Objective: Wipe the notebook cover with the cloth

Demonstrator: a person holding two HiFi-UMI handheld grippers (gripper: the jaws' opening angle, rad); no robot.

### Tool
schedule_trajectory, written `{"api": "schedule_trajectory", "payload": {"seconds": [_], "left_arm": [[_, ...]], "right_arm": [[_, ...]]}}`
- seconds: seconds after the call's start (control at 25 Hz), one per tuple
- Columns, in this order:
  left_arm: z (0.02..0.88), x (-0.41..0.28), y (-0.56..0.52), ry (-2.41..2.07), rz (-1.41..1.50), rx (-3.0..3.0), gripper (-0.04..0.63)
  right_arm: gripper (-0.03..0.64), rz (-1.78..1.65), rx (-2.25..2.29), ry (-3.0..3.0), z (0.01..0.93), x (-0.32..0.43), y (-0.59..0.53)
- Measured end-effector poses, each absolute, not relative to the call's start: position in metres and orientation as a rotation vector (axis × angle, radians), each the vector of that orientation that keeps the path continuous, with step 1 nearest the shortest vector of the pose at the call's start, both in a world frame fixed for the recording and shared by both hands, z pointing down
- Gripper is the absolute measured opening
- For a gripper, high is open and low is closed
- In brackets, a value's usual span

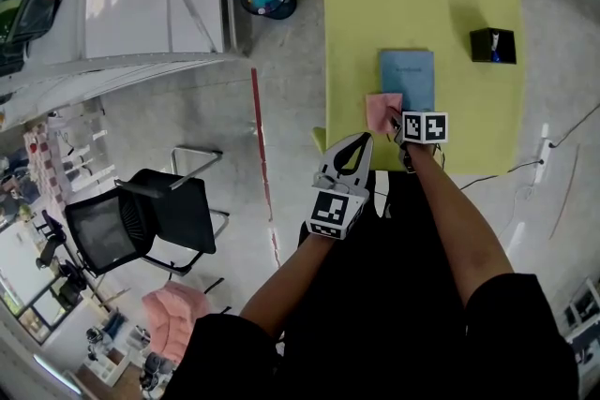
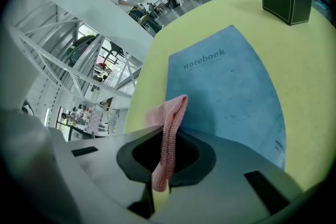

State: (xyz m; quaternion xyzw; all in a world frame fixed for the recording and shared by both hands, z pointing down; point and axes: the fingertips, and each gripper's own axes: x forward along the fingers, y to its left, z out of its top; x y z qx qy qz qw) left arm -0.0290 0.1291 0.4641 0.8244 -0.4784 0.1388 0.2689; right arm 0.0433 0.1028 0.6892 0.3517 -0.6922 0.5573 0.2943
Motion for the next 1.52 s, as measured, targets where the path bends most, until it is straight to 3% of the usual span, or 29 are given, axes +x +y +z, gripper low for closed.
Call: {"api": "schedule_trajectory", "payload": {"seconds": [1.52], "left_arm": [[0.463,0.020,0.079,-1.261,0.432,2.209,0.011]], "right_arm": [[0.037,1.557,0.882,-1.851,0.688,0.098,0.098]]}}
